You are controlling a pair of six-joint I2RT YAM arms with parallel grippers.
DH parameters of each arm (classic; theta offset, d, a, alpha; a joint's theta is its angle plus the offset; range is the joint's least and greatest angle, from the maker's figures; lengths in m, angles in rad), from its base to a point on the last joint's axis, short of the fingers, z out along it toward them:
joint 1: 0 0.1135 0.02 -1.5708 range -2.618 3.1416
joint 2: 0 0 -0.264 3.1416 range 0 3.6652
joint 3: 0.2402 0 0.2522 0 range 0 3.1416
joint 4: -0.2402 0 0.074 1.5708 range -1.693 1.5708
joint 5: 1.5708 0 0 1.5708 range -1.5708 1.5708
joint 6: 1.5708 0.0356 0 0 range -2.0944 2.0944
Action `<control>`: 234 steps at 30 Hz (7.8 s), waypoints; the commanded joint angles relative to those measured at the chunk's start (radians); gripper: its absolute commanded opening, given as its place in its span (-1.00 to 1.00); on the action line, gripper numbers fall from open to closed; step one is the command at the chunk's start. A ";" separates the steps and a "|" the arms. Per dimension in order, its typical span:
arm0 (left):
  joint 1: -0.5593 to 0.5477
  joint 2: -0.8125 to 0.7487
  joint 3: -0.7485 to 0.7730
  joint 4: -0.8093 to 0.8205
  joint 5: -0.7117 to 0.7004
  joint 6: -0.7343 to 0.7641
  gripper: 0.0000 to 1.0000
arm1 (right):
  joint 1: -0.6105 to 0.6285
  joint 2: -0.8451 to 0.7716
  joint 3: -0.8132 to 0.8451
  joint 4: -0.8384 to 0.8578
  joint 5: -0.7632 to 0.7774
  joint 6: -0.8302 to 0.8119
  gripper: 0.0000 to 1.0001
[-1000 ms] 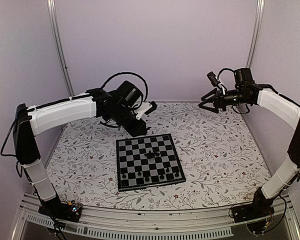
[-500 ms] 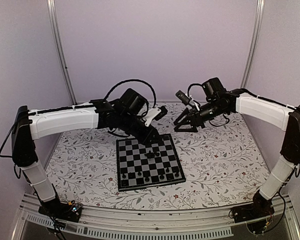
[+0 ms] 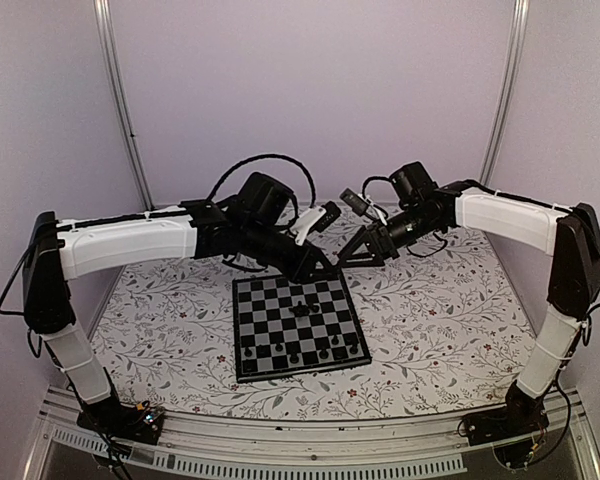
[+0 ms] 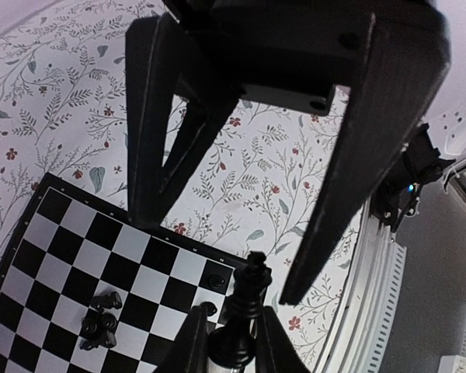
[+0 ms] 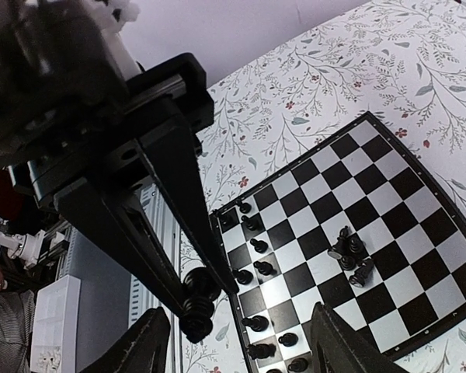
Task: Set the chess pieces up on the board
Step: Place the chess piece on the chessboard, then pick up the chess piece from the chessboard, then place the chess piece on the chessboard.
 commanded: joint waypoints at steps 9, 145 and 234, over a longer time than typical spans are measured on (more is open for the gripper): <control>-0.009 0.008 0.006 0.044 0.015 -0.014 -0.75 | 0.043 0.004 0.010 0.008 -0.086 0.000 -0.16; 0.233 0.018 -0.074 -0.064 -0.153 0.165 -0.33 | 0.237 -0.122 -0.161 -0.035 0.626 -0.391 -0.11; -0.077 0.242 -0.017 -0.297 -0.136 0.221 -0.95 | -0.025 -0.136 -0.441 0.224 0.509 -0.348 -0.11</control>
